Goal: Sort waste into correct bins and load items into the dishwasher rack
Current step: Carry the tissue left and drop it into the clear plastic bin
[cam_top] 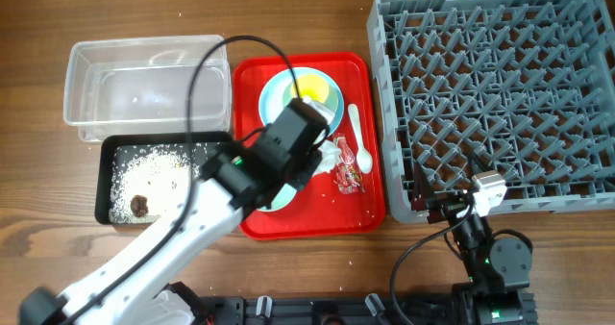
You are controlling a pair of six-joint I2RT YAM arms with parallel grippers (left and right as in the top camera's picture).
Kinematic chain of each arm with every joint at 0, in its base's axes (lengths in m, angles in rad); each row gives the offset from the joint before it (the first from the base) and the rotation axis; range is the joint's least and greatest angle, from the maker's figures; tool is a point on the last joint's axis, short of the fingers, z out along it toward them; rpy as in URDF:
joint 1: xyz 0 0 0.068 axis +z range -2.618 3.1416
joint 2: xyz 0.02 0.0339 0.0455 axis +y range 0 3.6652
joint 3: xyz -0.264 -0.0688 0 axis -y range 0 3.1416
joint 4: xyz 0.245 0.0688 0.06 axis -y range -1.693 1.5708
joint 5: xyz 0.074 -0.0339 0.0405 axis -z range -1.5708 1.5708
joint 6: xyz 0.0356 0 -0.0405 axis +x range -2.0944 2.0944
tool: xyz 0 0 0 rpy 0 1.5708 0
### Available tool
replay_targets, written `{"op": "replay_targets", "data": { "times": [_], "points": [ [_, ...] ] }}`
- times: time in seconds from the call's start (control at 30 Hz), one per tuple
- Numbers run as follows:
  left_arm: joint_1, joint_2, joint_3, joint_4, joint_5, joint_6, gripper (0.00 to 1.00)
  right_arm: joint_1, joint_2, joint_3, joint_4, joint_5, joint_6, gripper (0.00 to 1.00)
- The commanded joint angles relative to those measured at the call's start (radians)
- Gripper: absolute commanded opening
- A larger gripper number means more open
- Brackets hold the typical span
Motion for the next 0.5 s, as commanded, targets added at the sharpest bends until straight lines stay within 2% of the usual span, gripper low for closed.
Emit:
{"op": "replay_targets", "data": {
  "times": [0.0, 0.1, 0.23, 0.3, 0.37, 0.47],
  "points": [
    [0.014, -0.101, 0.003, 0.000, -0.161, -0.061, 0.04, -0.001, 0.000, -0.001, 0.004, -0.005, -0.004, 1.00],
    [0.089, -0.138, 0.003, 0.014, -0.273, -0.150, 0.04, -0.001, 0.000, -0.001, 0.004, -0.005, -0.004, 1.00],
    [0.277, -0.126, 0.003, 0.048, -0.281, -0.278, 0.04, -0.001, 0.000, -0.001, 0.004, -0.005, -0.004, 1.00],
    [0.415, -0.102, 0.003, 0.086, -0.250, -0.346, 0.04, -0.001, 0.000, -0.001, 0.004, -0.005, -0.005, 1.00],
    [0.571, -0.043, 0.003, 0.154, -0.126, -0.357, 0.04, -0.001, 0.000, -0.001, 0.004, -0.005, -0.004, 1.00],
    [0.685, 0.039, 0.003, 0.210, -0.047, -0.357, 0.04, -0.001, 0.000, -0.001, 0.004, -0.005, -0.004, 1.00]
  ]
}}
